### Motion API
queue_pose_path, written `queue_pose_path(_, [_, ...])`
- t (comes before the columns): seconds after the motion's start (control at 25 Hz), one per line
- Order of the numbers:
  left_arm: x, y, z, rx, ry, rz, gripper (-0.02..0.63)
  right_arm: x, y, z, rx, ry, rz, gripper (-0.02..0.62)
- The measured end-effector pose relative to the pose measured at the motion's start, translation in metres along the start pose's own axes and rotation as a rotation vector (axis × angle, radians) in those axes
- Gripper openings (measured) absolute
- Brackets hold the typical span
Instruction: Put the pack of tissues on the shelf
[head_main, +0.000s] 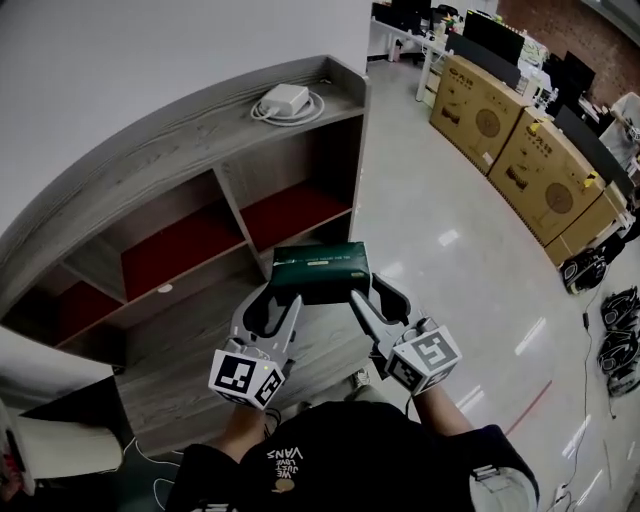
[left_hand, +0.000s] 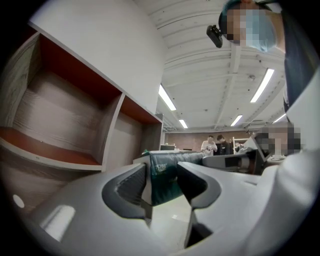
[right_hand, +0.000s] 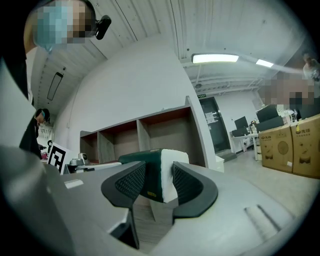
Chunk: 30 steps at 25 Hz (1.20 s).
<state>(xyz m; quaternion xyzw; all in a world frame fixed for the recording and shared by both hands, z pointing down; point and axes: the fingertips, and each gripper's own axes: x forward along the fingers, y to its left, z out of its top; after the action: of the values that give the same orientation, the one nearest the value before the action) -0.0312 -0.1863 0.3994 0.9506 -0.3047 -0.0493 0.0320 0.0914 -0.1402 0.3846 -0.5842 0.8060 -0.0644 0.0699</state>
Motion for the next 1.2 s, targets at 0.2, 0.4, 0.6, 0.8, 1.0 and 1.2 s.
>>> queue_pose_path(0.2, [0.029,0.013,0.005,0.007,-0.007,0.070,0.218,0.029,-0.027,0.010,-0.006,-0.002,0.068,0.164])
queue_pose_path(0.4, [0.051,0.021,0.003,0.011,-0.016,0.136,0.218,0.050,-0.049,0.015,-0.021,0.012,0.130,0.164])
queue_pose_path(0.6, [0.064,0.030,-0.010,0.020,-0.029,0.195,0.218,0.068,-0.067,0.004,-0.031,-0.009,0.181,0.164])
queue_pose_path(0.8, [0.064,0.028,-0.013,0.062,-0.015,0.252,0.218,0.074,-0.073,-0.002,-0.022,0.010,0.235,0.164])
queue_pose_path(1.0, [0.070,0.036,-0.020,0.082,-0.011,0.308,0.218,0.088,-0.078,-0.005,-0.039,0.018,0.288,0.164])
queue_pose_path(1.2, [0.076,0.048,-0.024,0.090,0.001,0.363,0.218,0.107,-0.085,-0.011,-0.036,0.007,0.338,0.164])
